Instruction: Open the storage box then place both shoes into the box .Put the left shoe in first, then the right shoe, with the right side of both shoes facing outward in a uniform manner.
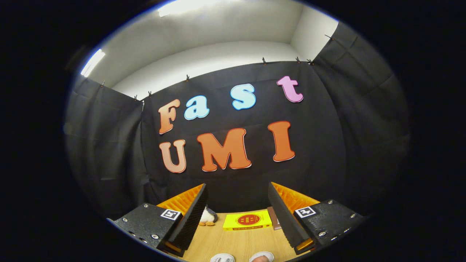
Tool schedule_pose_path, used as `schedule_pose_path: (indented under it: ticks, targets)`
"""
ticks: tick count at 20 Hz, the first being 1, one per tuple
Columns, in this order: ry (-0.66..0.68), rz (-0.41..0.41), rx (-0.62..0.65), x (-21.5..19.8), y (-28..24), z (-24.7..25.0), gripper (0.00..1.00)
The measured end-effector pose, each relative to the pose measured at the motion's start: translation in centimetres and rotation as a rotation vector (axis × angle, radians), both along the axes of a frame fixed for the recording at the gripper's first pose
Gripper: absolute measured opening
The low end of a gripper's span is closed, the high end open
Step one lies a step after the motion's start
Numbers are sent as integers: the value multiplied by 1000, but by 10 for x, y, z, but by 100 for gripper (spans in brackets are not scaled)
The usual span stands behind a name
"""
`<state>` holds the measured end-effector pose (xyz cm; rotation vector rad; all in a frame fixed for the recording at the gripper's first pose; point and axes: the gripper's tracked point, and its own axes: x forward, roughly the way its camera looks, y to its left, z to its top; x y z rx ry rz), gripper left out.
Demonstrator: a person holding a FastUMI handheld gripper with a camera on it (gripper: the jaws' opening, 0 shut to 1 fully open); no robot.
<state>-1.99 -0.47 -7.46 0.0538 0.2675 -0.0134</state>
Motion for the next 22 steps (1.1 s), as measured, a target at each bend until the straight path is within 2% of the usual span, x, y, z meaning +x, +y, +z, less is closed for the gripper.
schedule_pose_path:
  ticks: [4, 9, 12, 16, 19, 22]
  targets:
    - [135, 72, -22, -12, 26, -43, 98]
    - [412, 249, -8, -50, 76, -115, 98]
    - [568, 325, 98, -73, 111, -150, 97]
    - [749, 381, 229, -94, 147, -189, 95]
    - [840, 416, 332, -100, 176, -205, 95]
    - [915, 441, 381, -111, 202, -230, 95]
